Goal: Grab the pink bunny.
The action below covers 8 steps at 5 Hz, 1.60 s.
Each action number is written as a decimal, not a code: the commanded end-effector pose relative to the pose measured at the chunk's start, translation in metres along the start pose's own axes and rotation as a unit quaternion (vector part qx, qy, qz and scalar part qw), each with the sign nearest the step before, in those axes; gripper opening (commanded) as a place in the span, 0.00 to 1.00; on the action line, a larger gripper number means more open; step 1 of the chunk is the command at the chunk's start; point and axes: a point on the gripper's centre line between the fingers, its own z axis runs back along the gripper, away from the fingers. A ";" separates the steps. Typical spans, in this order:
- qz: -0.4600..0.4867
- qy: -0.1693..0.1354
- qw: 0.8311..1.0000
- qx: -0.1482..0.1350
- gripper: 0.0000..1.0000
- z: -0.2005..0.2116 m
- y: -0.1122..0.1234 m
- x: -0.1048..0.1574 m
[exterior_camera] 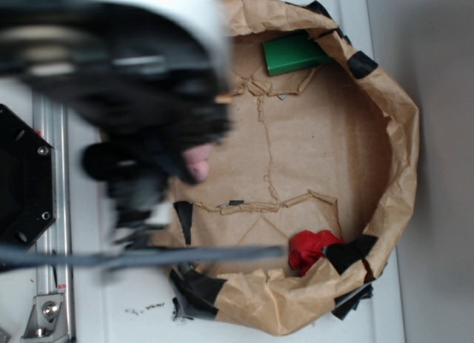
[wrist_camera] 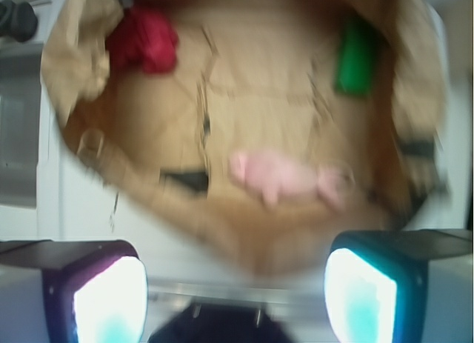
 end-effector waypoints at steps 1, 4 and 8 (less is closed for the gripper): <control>-0.031 0.032 0.999 0.029 1.00 -0.039 0.018 0.044; -0.148 0.046 0.987 0.037 1.00 -0.089 0.029 0.031; -0.285 0.035 0.955 0.078 1.00 -0.165 0.028 -0.003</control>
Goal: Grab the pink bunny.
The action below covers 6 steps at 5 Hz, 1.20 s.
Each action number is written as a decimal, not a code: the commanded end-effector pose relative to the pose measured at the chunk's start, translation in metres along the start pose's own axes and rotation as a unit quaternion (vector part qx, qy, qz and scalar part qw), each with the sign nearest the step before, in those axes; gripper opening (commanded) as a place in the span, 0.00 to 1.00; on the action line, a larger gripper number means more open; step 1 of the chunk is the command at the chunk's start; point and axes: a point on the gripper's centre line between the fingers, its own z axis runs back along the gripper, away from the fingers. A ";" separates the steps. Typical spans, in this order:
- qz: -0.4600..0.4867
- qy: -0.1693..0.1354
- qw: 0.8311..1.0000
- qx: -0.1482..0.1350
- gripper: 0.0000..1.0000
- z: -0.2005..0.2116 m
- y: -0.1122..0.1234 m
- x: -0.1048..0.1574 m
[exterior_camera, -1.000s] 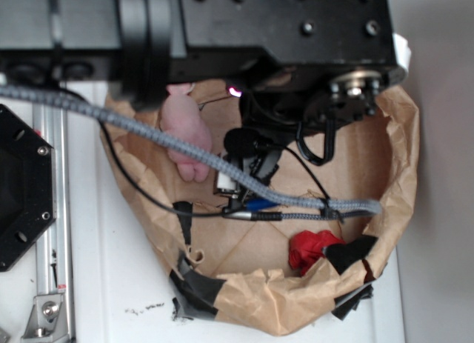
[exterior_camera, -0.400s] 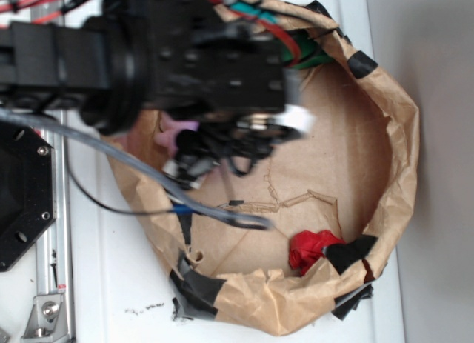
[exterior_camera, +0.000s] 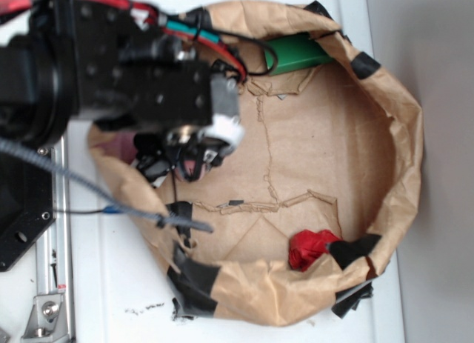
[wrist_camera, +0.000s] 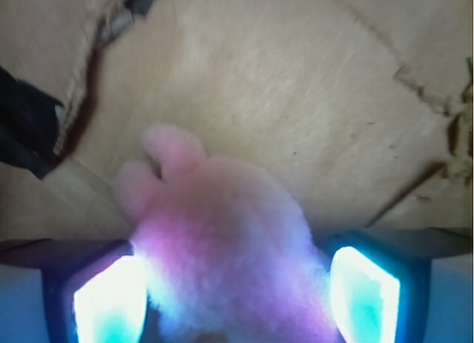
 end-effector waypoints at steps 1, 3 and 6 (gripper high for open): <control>-0.009 0.018 0.999 0.036 1.00 -0.031 0.006 0.011; 0.028 -0.012 0.999 0.037 0.00 -0.001 0.008 0.008; 0.211 -0.096 0.972 0.037 0.00 0.113 0.039 0.058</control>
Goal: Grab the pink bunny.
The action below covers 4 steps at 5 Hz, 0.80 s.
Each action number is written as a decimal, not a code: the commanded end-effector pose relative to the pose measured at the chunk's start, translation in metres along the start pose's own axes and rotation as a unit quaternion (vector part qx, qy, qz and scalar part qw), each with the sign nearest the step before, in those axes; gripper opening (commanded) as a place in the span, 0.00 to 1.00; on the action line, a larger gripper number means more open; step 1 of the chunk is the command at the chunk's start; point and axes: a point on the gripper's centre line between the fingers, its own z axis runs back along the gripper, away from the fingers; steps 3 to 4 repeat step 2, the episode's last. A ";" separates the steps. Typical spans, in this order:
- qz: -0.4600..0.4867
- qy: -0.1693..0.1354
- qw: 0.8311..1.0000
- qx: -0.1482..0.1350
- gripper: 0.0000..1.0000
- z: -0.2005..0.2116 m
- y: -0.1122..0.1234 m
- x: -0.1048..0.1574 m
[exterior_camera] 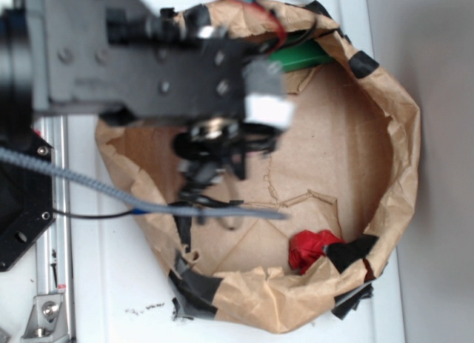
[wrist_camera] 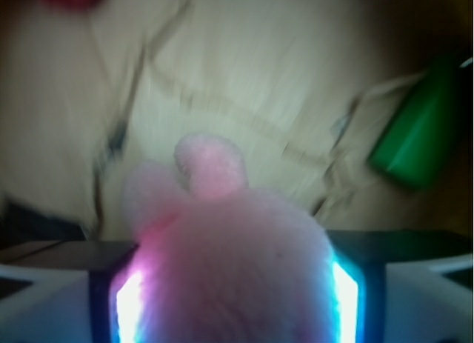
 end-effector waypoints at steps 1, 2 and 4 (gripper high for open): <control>0.069 -0.014 0.997 -0.018 0.00 0.027 -0.006 0.044; 0.088 -0.008 0.995 -0.052 0.00 0.024 -0.012 0.051; 0.088 -0.008 0.995 -0.052 0.00 0.024 -0.012 0.051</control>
